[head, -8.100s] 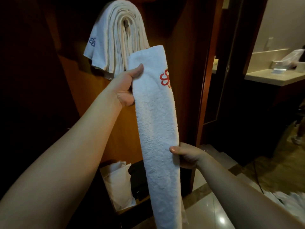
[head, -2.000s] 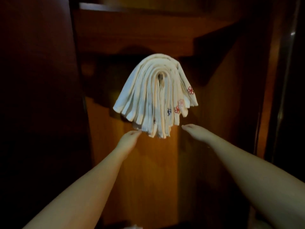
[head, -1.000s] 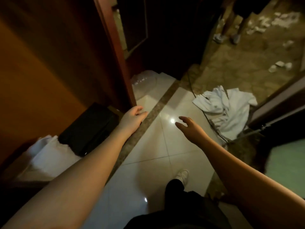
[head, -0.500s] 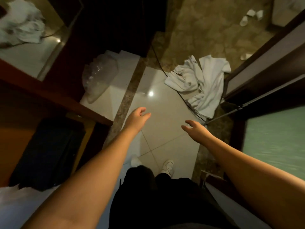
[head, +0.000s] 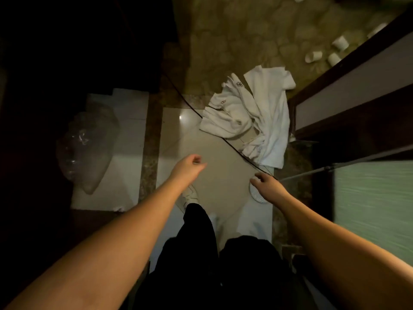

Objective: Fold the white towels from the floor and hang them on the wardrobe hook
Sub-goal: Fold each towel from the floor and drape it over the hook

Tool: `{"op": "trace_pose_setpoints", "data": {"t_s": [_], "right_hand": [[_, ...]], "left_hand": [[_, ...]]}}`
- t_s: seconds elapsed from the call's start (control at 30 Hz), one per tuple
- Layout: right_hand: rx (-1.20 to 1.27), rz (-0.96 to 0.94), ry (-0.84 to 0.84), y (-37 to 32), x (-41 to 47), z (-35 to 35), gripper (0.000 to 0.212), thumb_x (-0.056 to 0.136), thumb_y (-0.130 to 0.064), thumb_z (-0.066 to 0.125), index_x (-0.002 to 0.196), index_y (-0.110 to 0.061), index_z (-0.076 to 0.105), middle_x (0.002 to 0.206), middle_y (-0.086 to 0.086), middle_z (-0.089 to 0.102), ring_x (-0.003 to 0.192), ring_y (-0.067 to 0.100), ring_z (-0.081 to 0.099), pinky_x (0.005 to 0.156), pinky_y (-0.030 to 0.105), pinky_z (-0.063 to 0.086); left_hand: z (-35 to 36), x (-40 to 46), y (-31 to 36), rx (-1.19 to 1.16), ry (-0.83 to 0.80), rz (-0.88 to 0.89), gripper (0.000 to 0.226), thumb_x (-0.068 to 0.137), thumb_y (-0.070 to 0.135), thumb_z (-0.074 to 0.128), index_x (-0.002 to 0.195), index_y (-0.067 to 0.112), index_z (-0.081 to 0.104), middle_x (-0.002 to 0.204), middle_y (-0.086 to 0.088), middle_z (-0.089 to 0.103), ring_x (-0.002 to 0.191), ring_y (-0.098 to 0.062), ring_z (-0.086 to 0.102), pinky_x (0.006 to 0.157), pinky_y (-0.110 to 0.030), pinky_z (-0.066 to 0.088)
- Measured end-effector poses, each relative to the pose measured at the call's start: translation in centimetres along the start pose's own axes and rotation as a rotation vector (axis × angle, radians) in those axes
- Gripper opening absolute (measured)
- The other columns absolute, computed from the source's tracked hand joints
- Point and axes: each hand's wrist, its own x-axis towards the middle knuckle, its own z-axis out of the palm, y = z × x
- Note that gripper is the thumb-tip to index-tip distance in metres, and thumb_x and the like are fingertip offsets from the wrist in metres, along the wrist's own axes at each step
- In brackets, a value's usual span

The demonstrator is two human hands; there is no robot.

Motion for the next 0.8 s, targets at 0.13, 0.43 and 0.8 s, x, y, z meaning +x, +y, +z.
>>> {"op": "trace_pose_setpoints", "data": {"t_s": [0.13, 0.43, 0.8], "right_hand": [[0.150, 0.113, 0.006, -1.5, 5.8, -1.8, 0.055, 0.103, -0.042, 0.053, 0.150, -0.015, 0.046, 0.154, 0.008, 0.048, 0.139, 0.029, 0.046, 0.109, 0.037, 0.036], [0.302, 0.247, -0.043, 2.3, 24.7, -3.5, 0.050, 0.102, -0.030, 0.057, 0.147, -0.008, 0.050, 0.148, 0.013, 0.051, 0.131, 0.028, 0.049, 0.105, 0.033, 0.036], [0.102, 0.090, -0.103, 7.6, 46.8, -2.9, 0.056, 0.098, -0.017, 0.065, 0.149, -0.009, 0.045, 0.154, 0.014, 0.041, 0.140, 0.027, 0.042, 0.112, 0.032, 0.031]], "left_hand": [[-0.8, 7.2, 2.4, 0.059, -0.079, 0.006, 0.042, 0.096, 0.029, 0.065, 0.135, 0.015, 0.058, 0.127, -0.005, 0.063, 0.102, -0.016, 0.058, 0.078, -0.023, 0.044], [9.0, 26.9, 4.2, 0.107, -0.257, -0.112, 0.042, 0.095, 0.032, 0.067, 0.131, 0.012, 0.063, 0.127, -0.007, 0.065, 0.105, -0.019, 0.060, 0.081, -0.025, 0.040], [24.6, 46.3, 0.6, 0.189, -0.373, -0.199, 0.042, 0.094, 0.019, 0.067, 0.134, 0.010, 0.059, 0.122, -0.009, 0.065, 0.102, -0.024, 0.063, 0.077, -0.026, 0.049]]}}
